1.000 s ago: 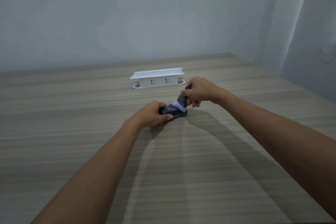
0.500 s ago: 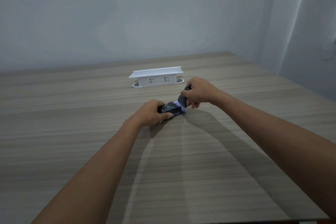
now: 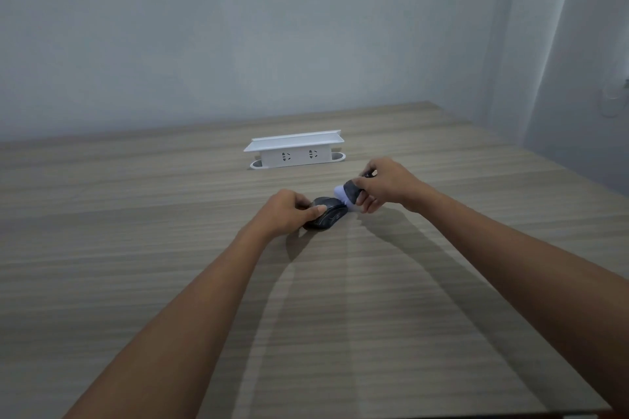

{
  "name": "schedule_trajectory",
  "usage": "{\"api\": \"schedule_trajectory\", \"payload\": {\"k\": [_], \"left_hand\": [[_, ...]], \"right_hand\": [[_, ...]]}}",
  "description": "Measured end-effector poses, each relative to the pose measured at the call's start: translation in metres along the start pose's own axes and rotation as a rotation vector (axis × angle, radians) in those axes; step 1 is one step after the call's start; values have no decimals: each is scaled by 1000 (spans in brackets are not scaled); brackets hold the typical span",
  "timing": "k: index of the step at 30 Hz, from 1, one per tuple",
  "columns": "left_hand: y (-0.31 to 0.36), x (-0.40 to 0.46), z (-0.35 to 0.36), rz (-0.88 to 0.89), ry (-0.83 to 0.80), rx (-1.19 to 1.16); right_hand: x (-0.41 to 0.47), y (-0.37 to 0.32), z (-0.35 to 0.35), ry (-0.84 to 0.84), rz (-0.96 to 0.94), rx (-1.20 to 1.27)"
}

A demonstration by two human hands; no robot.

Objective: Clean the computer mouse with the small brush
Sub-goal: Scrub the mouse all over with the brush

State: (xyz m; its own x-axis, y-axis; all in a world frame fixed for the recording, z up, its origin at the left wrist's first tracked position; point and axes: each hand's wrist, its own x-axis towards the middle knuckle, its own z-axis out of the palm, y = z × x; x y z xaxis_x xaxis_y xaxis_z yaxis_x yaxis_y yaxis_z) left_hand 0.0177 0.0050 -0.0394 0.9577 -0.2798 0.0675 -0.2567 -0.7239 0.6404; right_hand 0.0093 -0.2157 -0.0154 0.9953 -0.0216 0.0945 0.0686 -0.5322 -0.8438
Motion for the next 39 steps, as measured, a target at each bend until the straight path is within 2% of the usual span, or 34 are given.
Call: {"api": "schedule_trajectory", "payload": {"k": [4, 11, 17, 19, 22, 24, 30, 32, 36, 39], "left_hand": [[1, 0, 5, -59, 21, -122], [0, 6, 6, -73, 32, -171], [0, 3, 7, -96, 44, -211], [1, 4, 6, -88, 47, -197], [2, 6, 5, -67, 60, -178], [2, 8, 6, -70, 67, -158], [0, 9, 8, -88, 73, -171], [0, 9, 8, -86, 81, -176], [-1, 10, 8, -69, 86, -178], [-1, 9, 9, -70, 93, -178]], "right_hand": [[-4, 2, 3, -24, 81, 113], [-5, -1, -1, -223, 256, 224], [-4, 7, -1, -144, 252, 249], [-5, 10, 0, -211, 281, 252], [-9, 7, -1, -414, 318, 244], [-11, 5, 0, -474, 311, 244], [-1, 9, 2, -250, 312, 277], [-2, 7, 5, -279, 355, 315], [-11, -2, 8, -472, 446, 387], [-7, -1, 4, -385, 444, 424]]}}
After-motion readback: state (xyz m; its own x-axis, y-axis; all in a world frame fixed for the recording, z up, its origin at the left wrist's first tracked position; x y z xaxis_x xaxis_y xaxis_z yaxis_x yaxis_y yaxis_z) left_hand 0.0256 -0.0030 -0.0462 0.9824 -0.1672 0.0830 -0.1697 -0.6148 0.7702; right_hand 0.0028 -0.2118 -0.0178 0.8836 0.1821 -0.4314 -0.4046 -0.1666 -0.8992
